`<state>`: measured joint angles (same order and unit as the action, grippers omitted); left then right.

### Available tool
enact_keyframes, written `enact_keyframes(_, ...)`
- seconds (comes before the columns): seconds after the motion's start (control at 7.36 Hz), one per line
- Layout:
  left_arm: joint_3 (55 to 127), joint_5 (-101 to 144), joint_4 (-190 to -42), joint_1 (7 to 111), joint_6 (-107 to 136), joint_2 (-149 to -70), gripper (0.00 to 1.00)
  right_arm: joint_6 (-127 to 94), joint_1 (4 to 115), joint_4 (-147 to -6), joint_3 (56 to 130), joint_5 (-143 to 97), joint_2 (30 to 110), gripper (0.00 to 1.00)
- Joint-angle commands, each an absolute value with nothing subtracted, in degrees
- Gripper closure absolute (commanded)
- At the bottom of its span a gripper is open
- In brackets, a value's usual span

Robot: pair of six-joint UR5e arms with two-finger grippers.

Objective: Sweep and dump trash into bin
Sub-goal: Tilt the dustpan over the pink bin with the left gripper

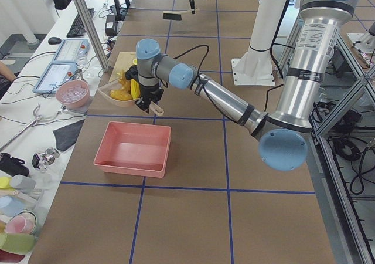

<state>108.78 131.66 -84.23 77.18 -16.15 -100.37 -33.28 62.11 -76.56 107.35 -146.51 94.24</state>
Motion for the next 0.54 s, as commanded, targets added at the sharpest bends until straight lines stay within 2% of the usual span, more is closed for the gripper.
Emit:
enact_keyframes(0.0, 107.76, 134.20, -82.46, 85.04, -27.29, -95.55, 1.00, -23.69, 62.58, -84.43, 107.58, -142.49, 94.57, 1.00)
enact_keyframes(0.41, 100.92, 134.21, -77.69, 91.92, -44.01, -95.36, 1.00, -7.61, 63.98, -105.66, 110.04, -132.84, 92.21, 1.00)
